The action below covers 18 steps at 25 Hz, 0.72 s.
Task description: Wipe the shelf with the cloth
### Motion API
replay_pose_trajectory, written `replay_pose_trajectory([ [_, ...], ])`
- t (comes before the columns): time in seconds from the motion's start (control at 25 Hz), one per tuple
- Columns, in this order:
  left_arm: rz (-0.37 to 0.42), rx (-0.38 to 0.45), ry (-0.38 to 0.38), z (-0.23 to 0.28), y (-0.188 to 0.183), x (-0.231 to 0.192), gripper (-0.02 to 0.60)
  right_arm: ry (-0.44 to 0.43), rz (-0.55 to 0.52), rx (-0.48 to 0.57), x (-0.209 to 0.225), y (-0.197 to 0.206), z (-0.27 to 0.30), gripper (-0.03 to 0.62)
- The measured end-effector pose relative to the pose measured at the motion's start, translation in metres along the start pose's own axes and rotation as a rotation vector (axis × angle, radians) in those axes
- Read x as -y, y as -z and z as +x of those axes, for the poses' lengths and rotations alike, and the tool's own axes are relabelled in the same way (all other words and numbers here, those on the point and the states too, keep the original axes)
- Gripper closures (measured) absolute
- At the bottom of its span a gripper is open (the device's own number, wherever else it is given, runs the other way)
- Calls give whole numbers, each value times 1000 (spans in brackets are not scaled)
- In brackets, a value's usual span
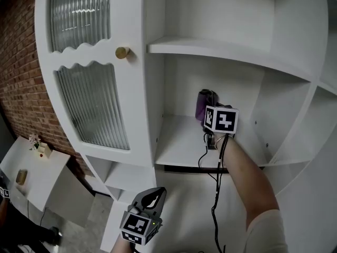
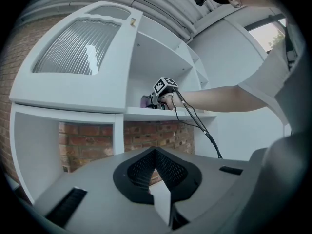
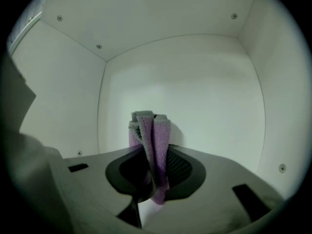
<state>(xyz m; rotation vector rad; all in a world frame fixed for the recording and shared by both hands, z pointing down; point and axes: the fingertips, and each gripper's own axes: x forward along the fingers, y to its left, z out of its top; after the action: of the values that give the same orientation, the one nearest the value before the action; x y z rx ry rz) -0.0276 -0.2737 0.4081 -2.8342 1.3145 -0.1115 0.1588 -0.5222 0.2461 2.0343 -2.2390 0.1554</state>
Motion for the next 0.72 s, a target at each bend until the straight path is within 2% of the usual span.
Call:
replay_pose_trajectory([
  [0.44,-11,-11,34,26,4,43,569,84,8,-3,84,2,-23,499],
  [0.72,-14,-11,35,33,3,60,569,206,38,2,138,8,-40,501],
])
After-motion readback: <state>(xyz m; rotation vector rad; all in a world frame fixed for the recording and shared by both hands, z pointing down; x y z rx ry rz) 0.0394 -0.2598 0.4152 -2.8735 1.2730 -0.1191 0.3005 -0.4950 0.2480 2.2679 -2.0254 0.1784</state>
